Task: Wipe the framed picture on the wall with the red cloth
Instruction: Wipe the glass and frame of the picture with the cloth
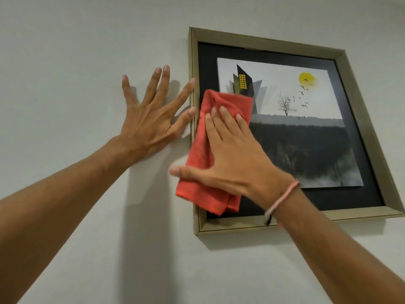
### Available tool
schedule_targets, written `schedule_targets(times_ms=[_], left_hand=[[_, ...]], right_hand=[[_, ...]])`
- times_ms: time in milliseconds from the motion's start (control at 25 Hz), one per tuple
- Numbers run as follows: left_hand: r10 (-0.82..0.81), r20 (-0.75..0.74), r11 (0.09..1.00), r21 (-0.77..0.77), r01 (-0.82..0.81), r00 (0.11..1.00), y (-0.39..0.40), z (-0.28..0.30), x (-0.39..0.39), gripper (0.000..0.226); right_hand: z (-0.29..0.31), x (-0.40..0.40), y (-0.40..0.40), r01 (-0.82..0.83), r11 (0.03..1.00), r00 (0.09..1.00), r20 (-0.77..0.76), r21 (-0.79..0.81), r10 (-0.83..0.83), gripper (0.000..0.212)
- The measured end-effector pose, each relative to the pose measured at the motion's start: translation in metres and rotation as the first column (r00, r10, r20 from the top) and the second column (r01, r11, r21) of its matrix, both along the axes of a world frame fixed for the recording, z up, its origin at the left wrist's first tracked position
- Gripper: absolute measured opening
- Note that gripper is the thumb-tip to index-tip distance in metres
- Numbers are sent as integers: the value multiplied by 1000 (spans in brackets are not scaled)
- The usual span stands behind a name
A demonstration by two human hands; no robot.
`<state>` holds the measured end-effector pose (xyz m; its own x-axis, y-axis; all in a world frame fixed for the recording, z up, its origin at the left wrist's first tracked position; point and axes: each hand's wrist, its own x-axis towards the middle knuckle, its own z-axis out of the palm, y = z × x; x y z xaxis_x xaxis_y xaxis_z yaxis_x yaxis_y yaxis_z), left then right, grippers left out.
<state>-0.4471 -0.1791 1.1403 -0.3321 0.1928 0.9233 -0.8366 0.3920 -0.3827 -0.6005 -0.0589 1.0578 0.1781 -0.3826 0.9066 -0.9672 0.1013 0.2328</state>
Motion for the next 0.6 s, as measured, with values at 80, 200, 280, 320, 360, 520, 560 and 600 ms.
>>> schedule_targets(times_ms=[80, 200, 280, 320, 360, 520, 560, 600], left_hand=[[-24, 1, 1000, 20, 24, 1000, 2, 1, 0, 73], [-18, -2, 999, 41, 18, 1000, 4, 0, 0, 74], [-12, -3, 998, 55, 12, 1000, 7, -1, 0, 74], [-14, -5, 998, 62, 15, 1000, 8, -1, 0, 75], [-17, -5, 998, 67, 17, 1000, 9, -2, 0, 75], [-29, -3, 996, 85, 29, 1000, 10, -4, 1, 75], [-34, -4, 996, 86, 34, 999, 11, -4, 1, 75], [-40, -5, 996, 86, 40, 999, 11, -3, 1, 74]], right_hand=[[-52, 4, 6, -48, 998, 998, 36, 45, 47, 140], [-121, 6, 13, -13, 985, 999, 43, 173, 5, 134], [-145, 6, 15, 53, 993, 998, -29, 104, -50, 81], [-150, 7, 17, 57, 996, 998, 2, 74, -58, 67], [-151, 7, 20, 68, 995, 997, 18, 72, -70, 70], [-154, 9, 29, 73, 991, 990, 116, 111, -86, 115], [-153, 10, 31, 81, 989, 984, 148, 126, -99, 115], [-154, 8, 34, 90, 986, 978, 175, 139, -114, 114]])
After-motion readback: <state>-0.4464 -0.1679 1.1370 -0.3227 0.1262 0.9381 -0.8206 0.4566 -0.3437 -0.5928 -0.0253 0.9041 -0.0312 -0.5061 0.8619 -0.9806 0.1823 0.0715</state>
